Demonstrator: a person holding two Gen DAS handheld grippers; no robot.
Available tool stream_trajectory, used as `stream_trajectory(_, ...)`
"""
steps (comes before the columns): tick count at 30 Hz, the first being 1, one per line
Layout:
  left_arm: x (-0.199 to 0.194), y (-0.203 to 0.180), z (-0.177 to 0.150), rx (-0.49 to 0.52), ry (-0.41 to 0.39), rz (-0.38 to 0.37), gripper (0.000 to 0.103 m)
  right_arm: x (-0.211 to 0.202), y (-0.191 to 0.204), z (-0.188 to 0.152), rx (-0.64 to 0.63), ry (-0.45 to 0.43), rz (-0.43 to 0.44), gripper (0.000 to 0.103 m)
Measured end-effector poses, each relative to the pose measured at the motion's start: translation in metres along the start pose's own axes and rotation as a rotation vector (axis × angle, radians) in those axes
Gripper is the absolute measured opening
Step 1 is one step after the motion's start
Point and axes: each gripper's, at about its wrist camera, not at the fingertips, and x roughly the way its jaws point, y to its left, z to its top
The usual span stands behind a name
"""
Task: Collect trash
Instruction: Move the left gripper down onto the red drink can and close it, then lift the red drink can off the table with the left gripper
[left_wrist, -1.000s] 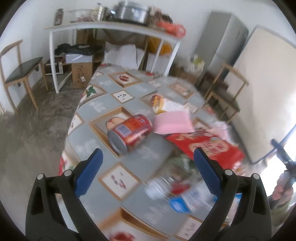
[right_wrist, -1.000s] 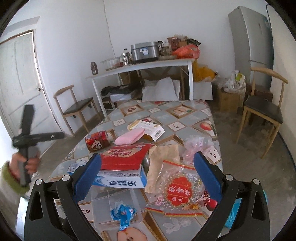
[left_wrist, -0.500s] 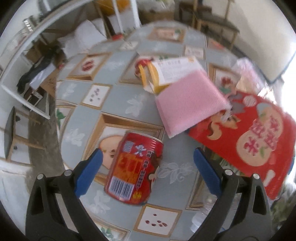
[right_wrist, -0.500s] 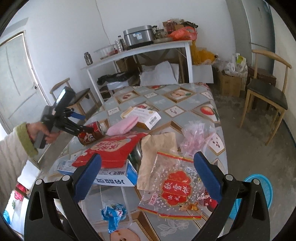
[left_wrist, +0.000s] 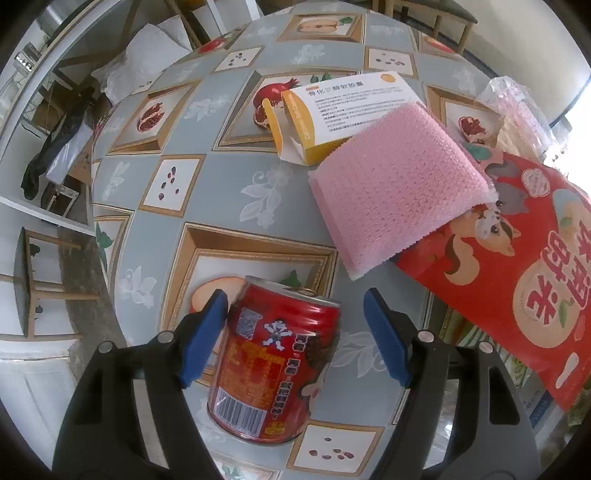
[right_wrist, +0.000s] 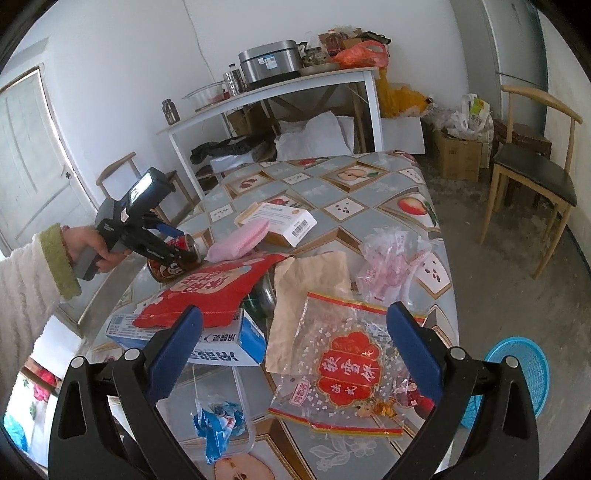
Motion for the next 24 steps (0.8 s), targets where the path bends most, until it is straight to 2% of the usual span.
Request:
stream_trajectory(6,0.010,-0.003,0.002,0.028,0.058,0.026,0.070,0.000,0.000,-0.001,0.008,0.004,0.010,0.097)
stream_trajectory(8,0.012,-0.005,0.003,0.039,0.068,0.045,0.064,0.000,0.001,-0.001,0.008,0.005,0.011,0.097)
stream_trajectory(13,0.010,-0.007,0.002,0.046,0.067,0.059,0.064,-0.005,0.004,-0.001,0.006,0.001,0.011,0.097)
stream_trajectory(17,-0.009,-0.002,-0.004,-0.001,-0.004,0.057,0.063,-0.011,0.004,-0.001,0.006,-0.008,0.005,0.097)
stream_trajectory(20,-0.033,0.009,-0.016,-0.091,-0.115,0.056,0.063,-0.014,0.003,-0.001,0.007,-0.014,-0.001,0.097)
stream_trajectory(22,-0.052,0.018,-0.031,-0.175,-0.221,0.034,0.062,-0.016,0.003,-0.002,0.013,-0.015,0.001,0.097)
stream_trajectory(24,-0.060,0.025,-0.045,-0.243,-0.282,0.008,0.058,-0.017,0.003,-0.003,0.019,-0.013,0.006,0.097)
